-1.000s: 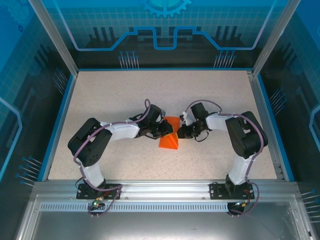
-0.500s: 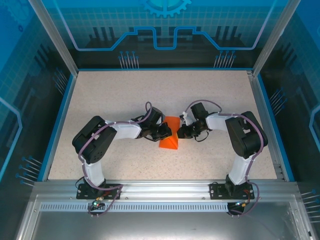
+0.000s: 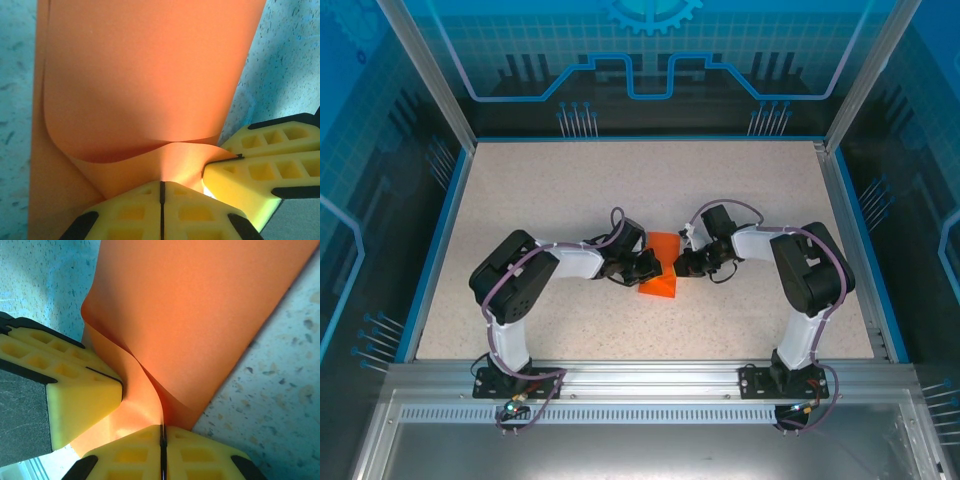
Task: Fold a paper plane with a square sheet of paper (pick it up from the middle)
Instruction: Fold the triangle a second time at the center of the table.
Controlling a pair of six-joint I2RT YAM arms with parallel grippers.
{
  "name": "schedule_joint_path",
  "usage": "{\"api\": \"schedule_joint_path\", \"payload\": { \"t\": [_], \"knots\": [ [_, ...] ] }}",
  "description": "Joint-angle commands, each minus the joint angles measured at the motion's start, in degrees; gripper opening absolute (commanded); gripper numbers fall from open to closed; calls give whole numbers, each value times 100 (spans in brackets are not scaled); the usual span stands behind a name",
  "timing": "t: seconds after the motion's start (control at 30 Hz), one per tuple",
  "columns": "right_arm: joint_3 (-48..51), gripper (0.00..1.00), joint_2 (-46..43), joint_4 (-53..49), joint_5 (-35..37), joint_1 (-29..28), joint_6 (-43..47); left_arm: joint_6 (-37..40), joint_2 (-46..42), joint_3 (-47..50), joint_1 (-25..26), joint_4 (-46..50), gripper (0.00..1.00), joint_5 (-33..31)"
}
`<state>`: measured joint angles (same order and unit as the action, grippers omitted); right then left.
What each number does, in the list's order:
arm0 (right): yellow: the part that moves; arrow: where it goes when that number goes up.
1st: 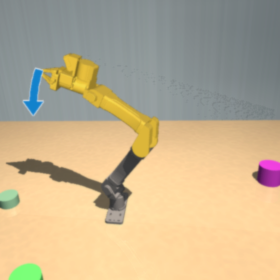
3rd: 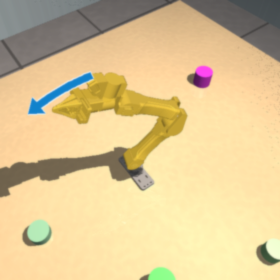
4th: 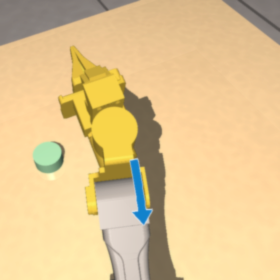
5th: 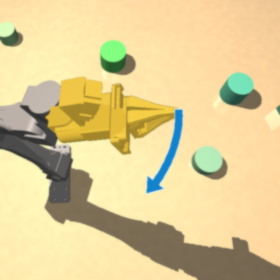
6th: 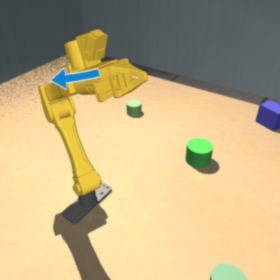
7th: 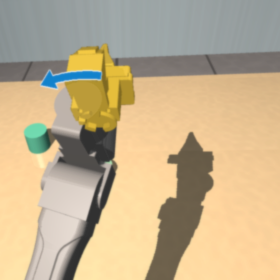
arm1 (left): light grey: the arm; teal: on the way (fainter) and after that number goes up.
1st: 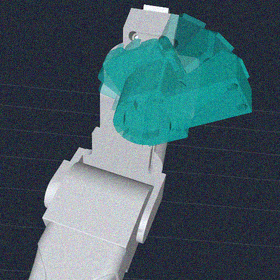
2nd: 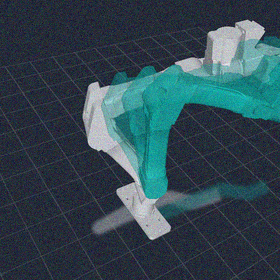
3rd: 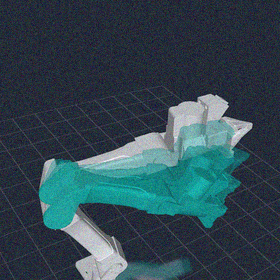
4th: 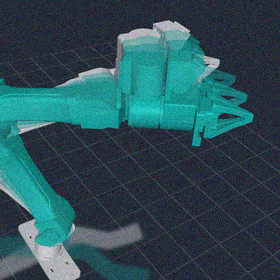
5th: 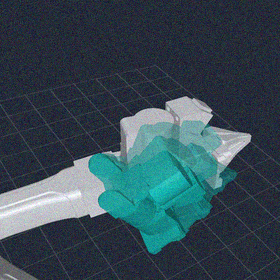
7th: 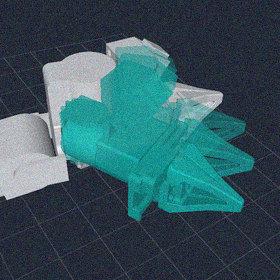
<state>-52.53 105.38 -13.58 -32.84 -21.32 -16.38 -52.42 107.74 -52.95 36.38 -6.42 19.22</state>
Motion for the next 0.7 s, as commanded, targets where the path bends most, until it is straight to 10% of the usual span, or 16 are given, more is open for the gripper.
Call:
{"api": "schedule_joint_path", "payload": {
  "t": [0.0, 0.33, 0.67],
  "knots": [
    [-85, 9, 147, -142, 59, 50, 109, 96, 203, 209, 36, 141, 7, -126],
    [35, 23, -985, -357, 51, 48, -252, 170, 170, 222, 33, 228, 7, -156],
    [182, 12, -1194, -287, 47, -594, -810, 180, 142, 197, 36, 237, 7, -164]
  ]
}}
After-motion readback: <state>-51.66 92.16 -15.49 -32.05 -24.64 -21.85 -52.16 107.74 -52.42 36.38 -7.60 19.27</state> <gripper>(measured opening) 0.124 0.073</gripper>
